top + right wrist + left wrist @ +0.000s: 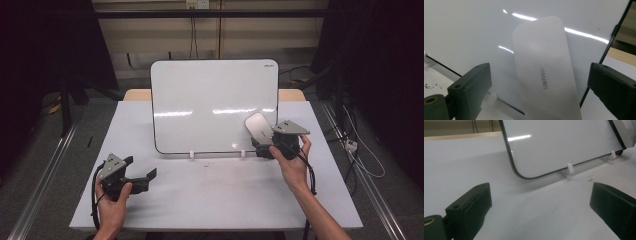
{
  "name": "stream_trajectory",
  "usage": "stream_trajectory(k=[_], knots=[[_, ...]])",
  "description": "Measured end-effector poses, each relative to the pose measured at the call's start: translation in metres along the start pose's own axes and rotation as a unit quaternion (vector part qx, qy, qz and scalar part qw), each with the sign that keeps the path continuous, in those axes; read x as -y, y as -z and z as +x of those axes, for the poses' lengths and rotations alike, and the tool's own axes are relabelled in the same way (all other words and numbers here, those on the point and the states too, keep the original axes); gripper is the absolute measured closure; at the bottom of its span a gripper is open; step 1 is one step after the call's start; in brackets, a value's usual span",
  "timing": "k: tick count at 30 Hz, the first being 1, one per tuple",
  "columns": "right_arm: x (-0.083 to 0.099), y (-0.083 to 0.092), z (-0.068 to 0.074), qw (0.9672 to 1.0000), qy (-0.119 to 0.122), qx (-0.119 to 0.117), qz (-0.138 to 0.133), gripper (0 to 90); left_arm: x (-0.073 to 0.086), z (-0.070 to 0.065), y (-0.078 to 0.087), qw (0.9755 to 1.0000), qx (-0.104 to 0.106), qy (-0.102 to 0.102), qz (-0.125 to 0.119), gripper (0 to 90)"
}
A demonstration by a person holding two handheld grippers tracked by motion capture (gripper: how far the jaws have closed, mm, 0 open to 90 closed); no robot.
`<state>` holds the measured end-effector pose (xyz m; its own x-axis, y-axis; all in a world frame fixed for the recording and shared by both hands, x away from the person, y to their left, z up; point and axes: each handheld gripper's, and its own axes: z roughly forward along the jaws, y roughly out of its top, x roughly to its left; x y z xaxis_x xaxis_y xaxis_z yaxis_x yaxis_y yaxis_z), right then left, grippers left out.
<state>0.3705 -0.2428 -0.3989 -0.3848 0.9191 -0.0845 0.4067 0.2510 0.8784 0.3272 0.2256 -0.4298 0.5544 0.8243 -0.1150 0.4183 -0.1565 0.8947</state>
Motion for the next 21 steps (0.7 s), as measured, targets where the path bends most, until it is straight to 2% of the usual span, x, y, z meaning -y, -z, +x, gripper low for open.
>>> stream_trajectory(k=[4,7,14,21], knots=[[0.0,0.007,-0.001,0.9999,-0.005,0.005,-0.009,4.4,0.0,0.0,0.0,1.0,-0.002,0.002,0.0,3.9],[0.002,0.01,-0.002,0.9999,-0.008,0.001,-0.011,5.2,0.0,0.0,0.0,1.0,0.0,0.003,-0.001,3.9],[0.011,0.019,-0.002,0.9997,-0.005,0.014,-0.017,5.1,0.0,0.0,0.001,1.0,-0.003,0.005,-0.002,3.9],[0.02,0.029,-0.005,0.9994,-0.011,0.023,-0.024,5.1,0.001,0.0,0.001,1.0,-0.004,0.004,-0.004,3.9]])
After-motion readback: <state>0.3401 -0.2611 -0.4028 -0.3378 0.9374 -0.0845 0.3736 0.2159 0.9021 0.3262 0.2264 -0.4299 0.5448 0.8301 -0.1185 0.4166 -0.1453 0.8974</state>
